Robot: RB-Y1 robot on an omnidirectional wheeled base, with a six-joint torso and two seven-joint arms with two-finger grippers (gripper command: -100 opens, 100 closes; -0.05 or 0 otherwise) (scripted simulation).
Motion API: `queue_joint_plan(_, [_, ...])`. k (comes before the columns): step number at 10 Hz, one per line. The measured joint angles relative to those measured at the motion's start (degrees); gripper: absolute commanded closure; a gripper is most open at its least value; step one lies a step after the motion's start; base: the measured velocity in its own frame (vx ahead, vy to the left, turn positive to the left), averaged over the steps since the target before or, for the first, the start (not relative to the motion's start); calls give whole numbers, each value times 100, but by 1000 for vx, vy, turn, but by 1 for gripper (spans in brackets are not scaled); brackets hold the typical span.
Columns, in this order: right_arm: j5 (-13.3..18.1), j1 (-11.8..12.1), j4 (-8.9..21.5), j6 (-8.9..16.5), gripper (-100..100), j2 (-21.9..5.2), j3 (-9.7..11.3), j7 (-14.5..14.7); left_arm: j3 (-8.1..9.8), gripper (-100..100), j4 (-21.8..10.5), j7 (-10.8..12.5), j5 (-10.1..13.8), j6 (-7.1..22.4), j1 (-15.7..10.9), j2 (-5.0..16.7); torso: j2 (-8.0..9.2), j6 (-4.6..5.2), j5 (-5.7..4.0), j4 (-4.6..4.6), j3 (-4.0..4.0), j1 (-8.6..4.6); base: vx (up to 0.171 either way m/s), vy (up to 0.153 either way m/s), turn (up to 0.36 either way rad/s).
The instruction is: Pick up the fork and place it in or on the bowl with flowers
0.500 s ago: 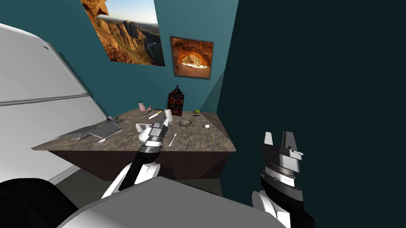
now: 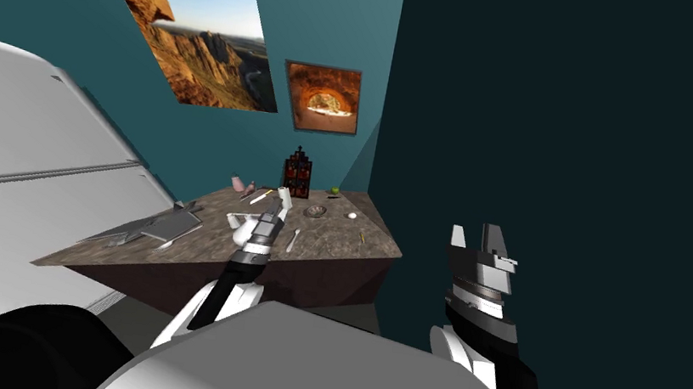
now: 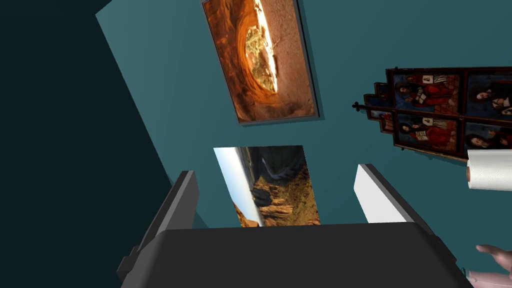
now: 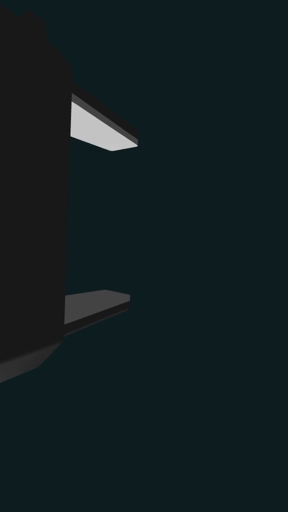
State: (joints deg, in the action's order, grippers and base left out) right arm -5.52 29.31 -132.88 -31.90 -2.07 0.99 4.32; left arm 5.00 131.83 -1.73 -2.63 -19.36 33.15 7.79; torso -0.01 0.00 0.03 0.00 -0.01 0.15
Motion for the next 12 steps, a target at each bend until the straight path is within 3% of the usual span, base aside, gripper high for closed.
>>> queue_joint_plan(9, [0, 0, 0, 0, 0, 0, 0, 0, 487, -100, -82, 158, 387, 936, 797, 1111, 1, 0, 3, 1, 1, 9, 2, 51, -79])
queue_joint_plan(12, [0, 0, 0, 0, 0, 0, 0, 0, 554, -100, -162, 176, 461, 1264, 1056, 1501, 1, 2, 2, 1, 0, 5, -4, 47, -132])
